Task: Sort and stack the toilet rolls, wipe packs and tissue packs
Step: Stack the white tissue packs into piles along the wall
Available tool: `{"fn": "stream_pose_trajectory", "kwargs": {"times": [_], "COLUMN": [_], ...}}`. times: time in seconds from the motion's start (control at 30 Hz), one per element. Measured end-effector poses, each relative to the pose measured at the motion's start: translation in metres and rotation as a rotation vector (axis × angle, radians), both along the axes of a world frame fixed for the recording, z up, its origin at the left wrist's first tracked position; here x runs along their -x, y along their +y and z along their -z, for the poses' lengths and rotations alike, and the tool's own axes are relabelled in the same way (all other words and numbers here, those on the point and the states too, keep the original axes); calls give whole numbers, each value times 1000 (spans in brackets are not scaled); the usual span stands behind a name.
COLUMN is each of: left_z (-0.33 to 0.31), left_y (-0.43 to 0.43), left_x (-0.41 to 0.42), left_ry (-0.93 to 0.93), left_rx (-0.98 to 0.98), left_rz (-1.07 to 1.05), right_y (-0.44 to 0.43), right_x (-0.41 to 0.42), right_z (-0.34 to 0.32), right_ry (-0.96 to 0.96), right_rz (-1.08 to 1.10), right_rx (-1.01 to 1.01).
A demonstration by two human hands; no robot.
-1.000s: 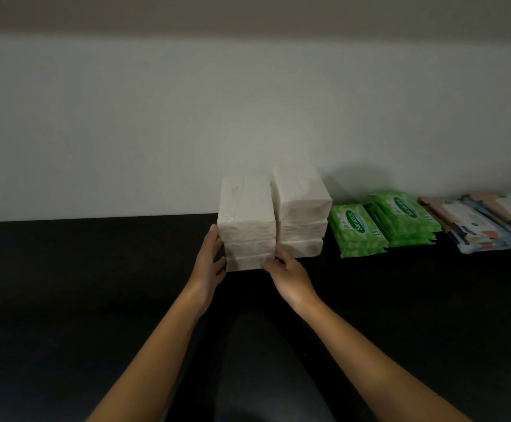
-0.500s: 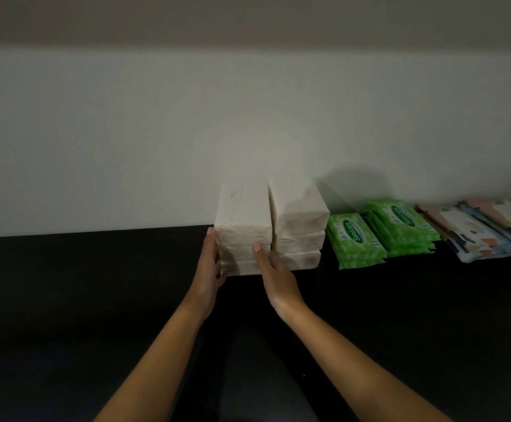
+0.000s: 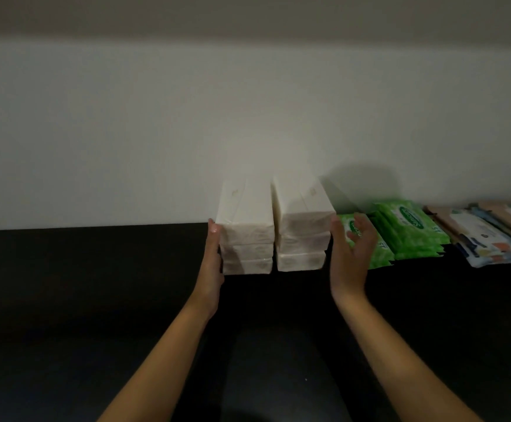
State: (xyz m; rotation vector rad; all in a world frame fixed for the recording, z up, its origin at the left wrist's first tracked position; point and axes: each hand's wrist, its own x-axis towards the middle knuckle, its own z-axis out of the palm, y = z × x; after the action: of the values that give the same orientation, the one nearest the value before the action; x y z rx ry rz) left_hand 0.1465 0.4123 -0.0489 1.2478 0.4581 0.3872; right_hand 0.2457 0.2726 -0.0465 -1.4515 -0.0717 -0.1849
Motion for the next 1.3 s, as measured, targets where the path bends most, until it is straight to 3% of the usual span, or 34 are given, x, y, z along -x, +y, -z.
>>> {"fn": "stream_pose_trajectory", "kwargs": {"times": [0.1, 0.2, 0.67, 1.3], "left_z": [4, 5, -10, -7], "left_y": [0, -1, -1, 11], "left_x": [-7, -13, -27, -27], "left_ry": [-30, -19, 90, 149], "left_rx": [-52, -46, 30, -15], "left_rz": [17, 22, -60, -74], "right_y": [-2, 1, -1, 12], "right_x": [-24, -31, -40, -54], "right_z": [-1, 1, -6, -1], "right_ry": [189, 221, 243, 277], "right_rz": [-304, -470, -455, -455], "right_rx": [-20, 55, 37, 86]}}
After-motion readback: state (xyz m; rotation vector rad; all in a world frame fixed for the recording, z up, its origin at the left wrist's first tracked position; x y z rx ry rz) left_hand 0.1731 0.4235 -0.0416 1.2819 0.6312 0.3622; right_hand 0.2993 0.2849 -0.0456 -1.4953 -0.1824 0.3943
